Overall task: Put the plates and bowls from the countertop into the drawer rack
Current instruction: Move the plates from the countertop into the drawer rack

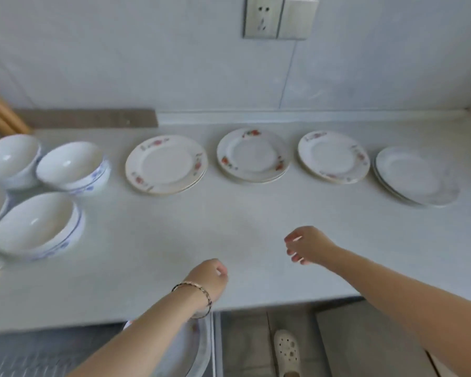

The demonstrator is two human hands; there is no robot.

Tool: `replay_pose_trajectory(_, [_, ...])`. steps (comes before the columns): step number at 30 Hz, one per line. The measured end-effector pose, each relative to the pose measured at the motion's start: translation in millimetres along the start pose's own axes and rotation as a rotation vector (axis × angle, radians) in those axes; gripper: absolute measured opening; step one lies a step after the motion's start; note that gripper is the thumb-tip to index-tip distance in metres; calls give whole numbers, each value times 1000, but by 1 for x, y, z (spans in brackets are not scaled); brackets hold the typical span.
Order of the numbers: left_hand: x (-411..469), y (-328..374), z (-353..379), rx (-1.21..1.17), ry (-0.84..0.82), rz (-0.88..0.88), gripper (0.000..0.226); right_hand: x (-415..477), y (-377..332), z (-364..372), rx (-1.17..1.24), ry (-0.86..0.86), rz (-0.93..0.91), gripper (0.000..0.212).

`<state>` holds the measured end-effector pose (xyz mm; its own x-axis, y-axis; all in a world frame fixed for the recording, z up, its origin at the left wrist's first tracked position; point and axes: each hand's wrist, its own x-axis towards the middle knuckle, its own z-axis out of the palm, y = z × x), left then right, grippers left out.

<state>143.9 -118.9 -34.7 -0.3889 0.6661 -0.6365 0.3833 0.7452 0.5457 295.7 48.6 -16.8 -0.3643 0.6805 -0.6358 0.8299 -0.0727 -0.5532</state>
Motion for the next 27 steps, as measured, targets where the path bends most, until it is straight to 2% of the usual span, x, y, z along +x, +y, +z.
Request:
replay_pose_trajectory(4, [57,90,25,-82,22,-27,15,68,15,-86,-47,62,-28,9])
replay_pose_trajectory(7, [101,151,48,-239,26,-83,17,113,32,-143,-92,65,-12,8])
replay_pose_trajectory(11, [145,221,71,-429,54,-148,21,158,45,-207,-140,164,-35,27])
replay_pose_trajectory(14, [174,264,78,-662,88,-211,28,190,41,-250,-219,243,-71,36])
replay_pose_trajectory(17, [204,293,82,-818,103,-251,44,229,39,-280,-342,280,-166,46])
replay_pose_trajectory(19, [223,308,83,-862,111,-268,31,254,39,-290,-436,260,-194,56])
replay_pose_trajectory(21, [240,314,88,-856,125,-280,18,274,37,-293,-465,222,-142,62])
replay_pose_trajectory(24, [257,312,96,-900,190,-291,35,291,36,-290,-416,223,-65,52])
replay_pose_trajectory(27, [262,308,98,-959,217,-283,40,298,37,-292,-358,298,-19,45])
